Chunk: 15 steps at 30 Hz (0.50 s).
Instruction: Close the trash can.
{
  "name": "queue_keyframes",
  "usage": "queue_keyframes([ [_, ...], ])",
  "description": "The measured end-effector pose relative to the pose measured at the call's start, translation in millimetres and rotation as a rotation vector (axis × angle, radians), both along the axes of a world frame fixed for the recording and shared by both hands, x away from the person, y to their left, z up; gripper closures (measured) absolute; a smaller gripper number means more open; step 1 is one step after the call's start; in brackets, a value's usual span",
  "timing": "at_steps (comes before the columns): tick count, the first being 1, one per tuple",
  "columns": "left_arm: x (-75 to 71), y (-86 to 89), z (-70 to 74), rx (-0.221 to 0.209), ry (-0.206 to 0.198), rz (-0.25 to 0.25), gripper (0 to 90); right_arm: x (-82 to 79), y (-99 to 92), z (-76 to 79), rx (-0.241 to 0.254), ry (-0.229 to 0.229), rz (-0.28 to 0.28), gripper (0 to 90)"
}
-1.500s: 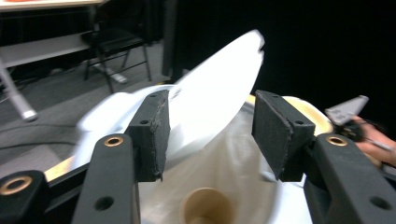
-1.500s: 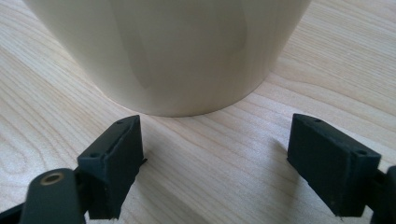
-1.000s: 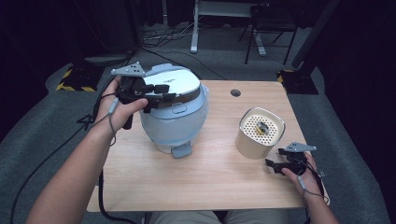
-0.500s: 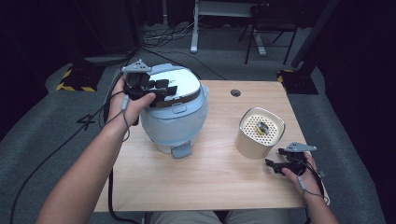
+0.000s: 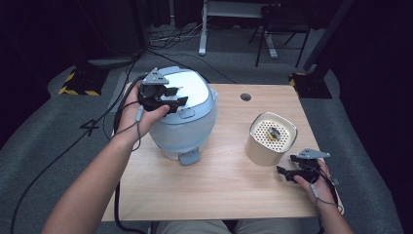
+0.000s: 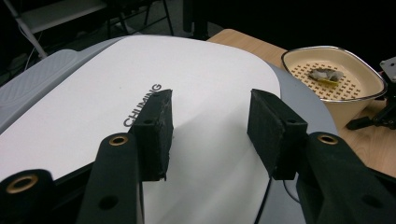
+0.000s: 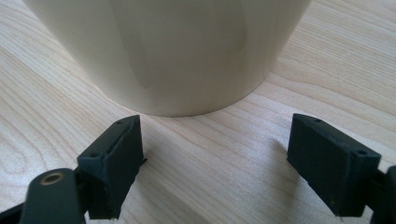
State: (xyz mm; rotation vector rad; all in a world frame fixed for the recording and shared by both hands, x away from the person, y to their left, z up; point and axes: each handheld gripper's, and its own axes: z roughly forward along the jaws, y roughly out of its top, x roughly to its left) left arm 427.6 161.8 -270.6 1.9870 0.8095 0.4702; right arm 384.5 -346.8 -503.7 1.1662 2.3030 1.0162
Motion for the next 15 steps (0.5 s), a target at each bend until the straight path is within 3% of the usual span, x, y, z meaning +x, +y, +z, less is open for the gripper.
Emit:
queue_keyframes([
  [6,-3.6,-2.2,-1.1,0.014,-0.025,0.008,53.4,0.0,0.0,0.0,0.000,0.000,0.000,18.6],
  [11,-4.2,-1.8,-3.4,-0.003,-0.029,0.011,54.0,0.0,0.1,0.0,0.000,-0.001,0.001,18.5],
  [14,-5.8,-4.0,-2.5,0.013,-0.030,0.027,54.1,0.0,0.1,-0.1,-0.001,-0.001,0.001,18.5],
  [15,-6.0,-5.9,-3.2,0.046,-0.029,0.025,55.4,0.0,0.1,0.0,-0.001,-0.001,0.001,18.6],
])
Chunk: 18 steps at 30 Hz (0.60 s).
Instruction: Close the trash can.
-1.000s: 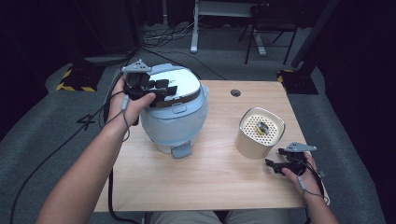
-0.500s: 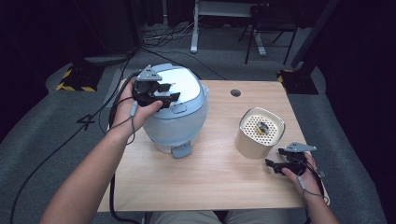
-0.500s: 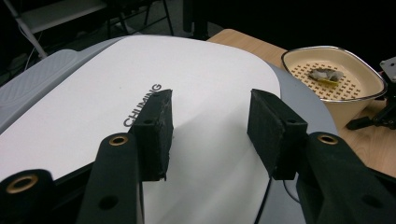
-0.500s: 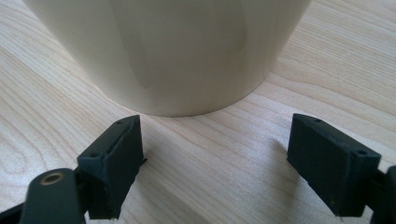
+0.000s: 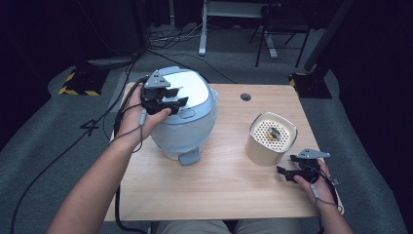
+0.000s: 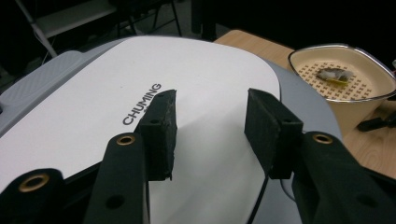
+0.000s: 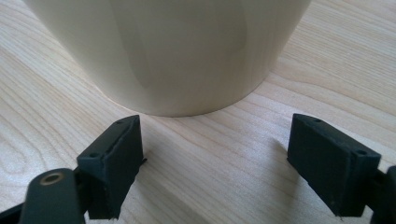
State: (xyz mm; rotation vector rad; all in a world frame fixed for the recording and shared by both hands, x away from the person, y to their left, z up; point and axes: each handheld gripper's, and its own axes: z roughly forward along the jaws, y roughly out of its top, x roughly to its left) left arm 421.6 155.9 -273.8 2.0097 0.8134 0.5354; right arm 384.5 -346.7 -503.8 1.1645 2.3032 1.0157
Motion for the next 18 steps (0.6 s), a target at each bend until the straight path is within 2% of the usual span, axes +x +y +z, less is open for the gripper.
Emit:
queue_keyframes([
  [3,-1.4,-2.3,0.6,0.008,-0.004,0.012,56.5,-0.2,0.2,0.0,-0.001,0.000,0.000,18.4],
  [5,0.1,-0.1,-0.4,-0.015,0.006,0.001,55.9,-0.3,0.2,0.0,-0.001,0.000,-0.001,18.4],
  [8,1.9,2.4,-2.3,-0.039,0.000,-0.014,53.9,-0.2,0.2,0.0,0.000,0.000,-0.001,18.4],
  [11,1.3,3.3,-1.8,-0.101,0.044,-0.012,35.8,-0.2,0.2,0.0,0.000,0.000,-0.001,18.4],
  [12,0.4,3.8,-0.9,-0.110,0.051,-0.011,33.1,-0.2,0.2,0.0,-0.001,0.000,-0.001,18.4],
  [14,-4.2,4.5,0.8,-0.133,0.029,-0.011,32.3,-0.2,0.2,0.0,0.000,0.000,-0.001,18.4],
  [18,-18.7,6.9,4.5,-0.149,0.009,-0.030,30.8,-0.2,0.0,0.0,0.001,0.001,0.000,18.4],
])
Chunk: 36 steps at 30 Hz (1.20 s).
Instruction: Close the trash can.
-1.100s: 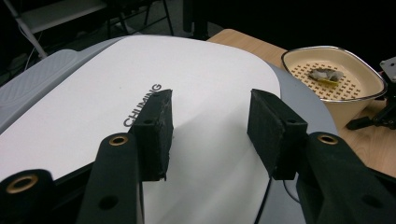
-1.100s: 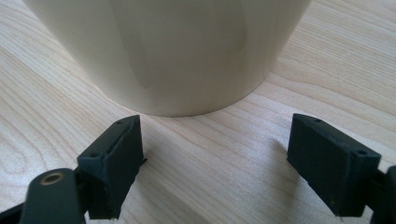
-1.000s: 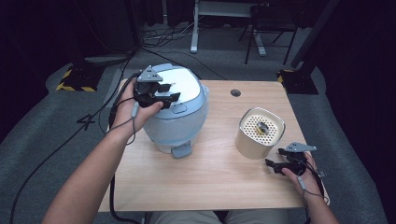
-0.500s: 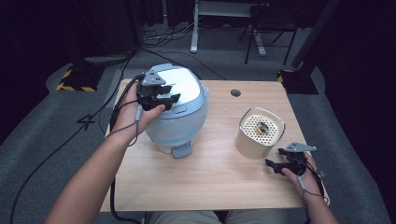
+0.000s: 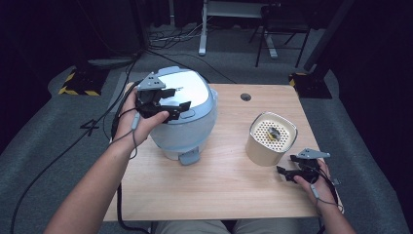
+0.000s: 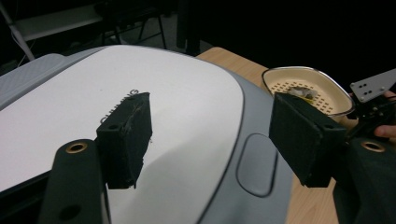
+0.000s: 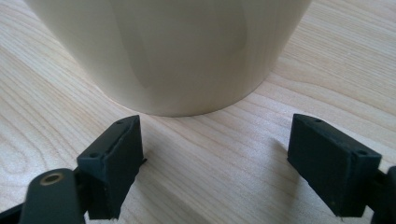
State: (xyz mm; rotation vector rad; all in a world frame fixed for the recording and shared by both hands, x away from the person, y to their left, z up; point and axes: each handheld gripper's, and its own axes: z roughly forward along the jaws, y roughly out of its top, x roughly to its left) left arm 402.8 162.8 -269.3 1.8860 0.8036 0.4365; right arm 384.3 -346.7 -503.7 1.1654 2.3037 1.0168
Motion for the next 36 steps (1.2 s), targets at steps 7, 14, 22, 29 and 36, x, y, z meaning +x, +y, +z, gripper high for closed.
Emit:
queue_keyframes([
  [7,-42.1,8.8,4.1,-0.009,-0.050,-0.008,29.6,-0.2,0.1,0.0,-0.001,0.000,0.000,18.4],
  [14,-77.2,17.4,-10.4,0.005,-0.054,-0.015,28.0,-0.2,0.1,0.0,-0.001,0.000,0.000,18.4],
  [22,-91.1,36.7,-46.9,0.024,-0.052,0.039,26.4,-0.3,0.3,0.0,-0.001,0.000,-0.001,18.3],
  [29,-96.2,49.7,-86.3,0.019,-0.028,0.045,25.0,-0.6,1.3,-0.1,-0.005,-0.002,-0.007,17.8],
  [36,-89.6,59.5,-126.3,0.010,0.012,0.079,23.3,-0.7,1.6,-0.1,-0.008,-0.004,-0.010,17.7],
])
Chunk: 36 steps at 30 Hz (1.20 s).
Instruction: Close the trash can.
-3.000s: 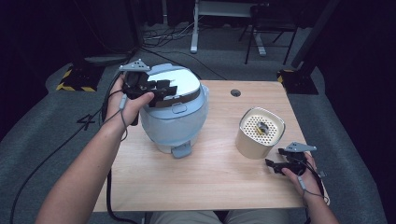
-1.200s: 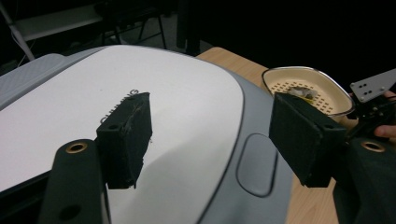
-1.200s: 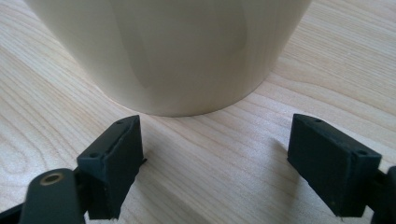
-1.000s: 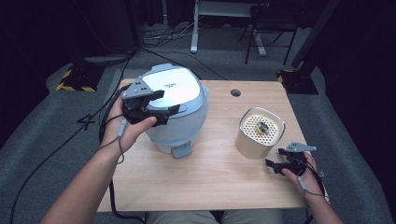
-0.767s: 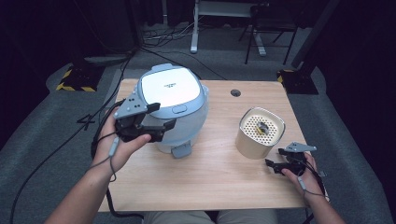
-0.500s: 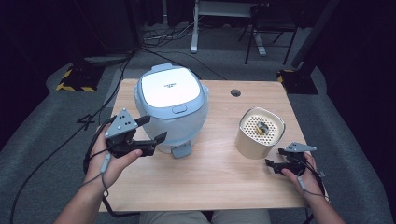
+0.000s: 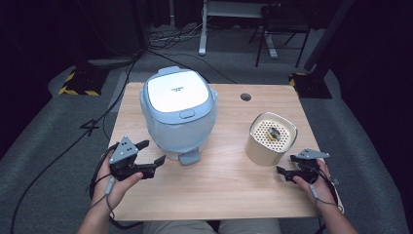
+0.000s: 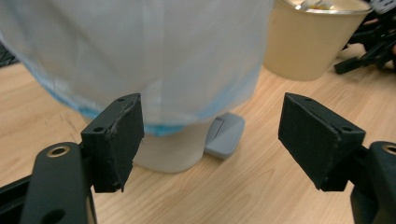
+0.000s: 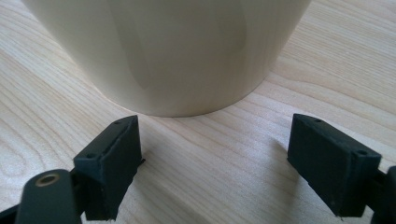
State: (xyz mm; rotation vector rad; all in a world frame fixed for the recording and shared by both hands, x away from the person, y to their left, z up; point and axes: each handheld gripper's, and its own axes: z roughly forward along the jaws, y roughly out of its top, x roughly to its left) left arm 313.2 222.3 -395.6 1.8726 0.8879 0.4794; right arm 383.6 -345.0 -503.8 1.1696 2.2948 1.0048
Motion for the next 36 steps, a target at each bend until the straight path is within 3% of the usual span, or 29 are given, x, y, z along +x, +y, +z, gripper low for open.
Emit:
queue_keyframes([
  [3,3.0,4.5,-18.0,-0.011,0.037,0.013,23.1,-0.3,0.2,0.0,0.000,0.000,-0.001,17.7],
  [8,7.2,14.9,-43.5,0.011,0.090,0.038,22.0,-0.3,0.2,0.0,0.000,0.000,-0.001,17.7],
  [16,12.4,21.0,-71.8,0.029,0.159,0.066,19.9,-0.3,0.2,0.0,0.001,0.000,-0.001,17.7],
  [20,14.7,21.8,-84.6,0.067,0.194,0.073,18.5,-0.3,0.2,0.0,0.001,0.000,-0.001,17.8],
  [28,17.9,21.3,-100.9,0.115,0.260,0.075,18.1,-0.4,0.2,0.0,0.001,0.000,0.001,17.7],
  [32,19.6,18.4,-107.0,0.147,0.278,0.078,18.1,-0.4,0.2,0.0,0.001,0.000,0.001,17.7],
  [36,20.6,16.8,-107.9,0.170,0.271,0.072,17.1,-0.4,0.2,0.0,0.001,0.000,0.001,17.7],
])
